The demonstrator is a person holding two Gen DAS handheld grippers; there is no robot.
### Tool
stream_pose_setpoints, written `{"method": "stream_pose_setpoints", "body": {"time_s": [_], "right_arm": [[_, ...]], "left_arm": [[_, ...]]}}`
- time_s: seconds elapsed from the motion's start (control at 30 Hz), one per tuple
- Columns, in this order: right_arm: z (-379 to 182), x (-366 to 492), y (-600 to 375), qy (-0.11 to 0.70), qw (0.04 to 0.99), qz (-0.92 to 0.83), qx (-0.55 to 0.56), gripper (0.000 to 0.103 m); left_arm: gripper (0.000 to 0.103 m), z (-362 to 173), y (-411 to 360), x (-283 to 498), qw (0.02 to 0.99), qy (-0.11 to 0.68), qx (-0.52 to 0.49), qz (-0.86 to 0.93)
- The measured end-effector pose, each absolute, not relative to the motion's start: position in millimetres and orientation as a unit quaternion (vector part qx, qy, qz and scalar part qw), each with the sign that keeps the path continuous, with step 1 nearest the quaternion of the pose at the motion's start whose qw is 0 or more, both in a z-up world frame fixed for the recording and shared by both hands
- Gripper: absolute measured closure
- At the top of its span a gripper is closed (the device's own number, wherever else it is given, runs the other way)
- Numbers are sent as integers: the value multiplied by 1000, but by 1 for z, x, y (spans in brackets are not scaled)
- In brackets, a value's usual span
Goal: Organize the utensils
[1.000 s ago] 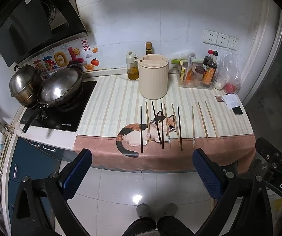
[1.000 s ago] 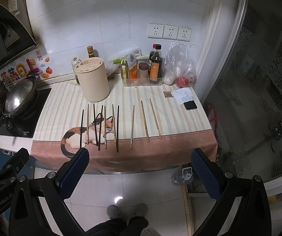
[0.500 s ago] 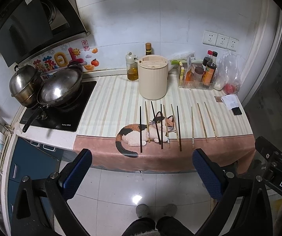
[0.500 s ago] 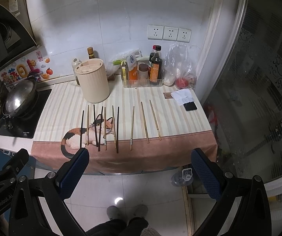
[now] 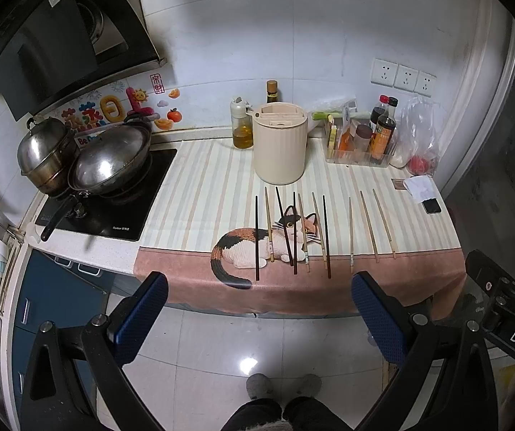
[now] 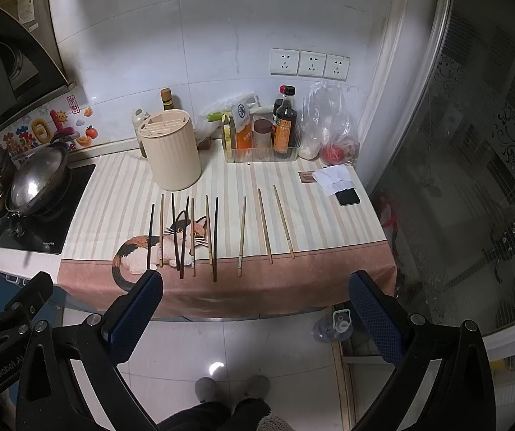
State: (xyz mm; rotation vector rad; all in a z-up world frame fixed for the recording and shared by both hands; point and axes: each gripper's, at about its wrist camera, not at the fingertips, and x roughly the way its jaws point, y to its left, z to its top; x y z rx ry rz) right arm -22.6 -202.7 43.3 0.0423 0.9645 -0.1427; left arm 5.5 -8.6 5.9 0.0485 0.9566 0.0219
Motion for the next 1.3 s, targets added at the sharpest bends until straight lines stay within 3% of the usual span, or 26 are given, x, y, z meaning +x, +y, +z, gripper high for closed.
{"method": "stream_pose_setpoints", "body": {"time_s": [1.3], "right_arm": [[55,-23,-200,437,895,-78,56,0]], "left_arm": [[0,14,-8,28,899,438,15,0]]}}
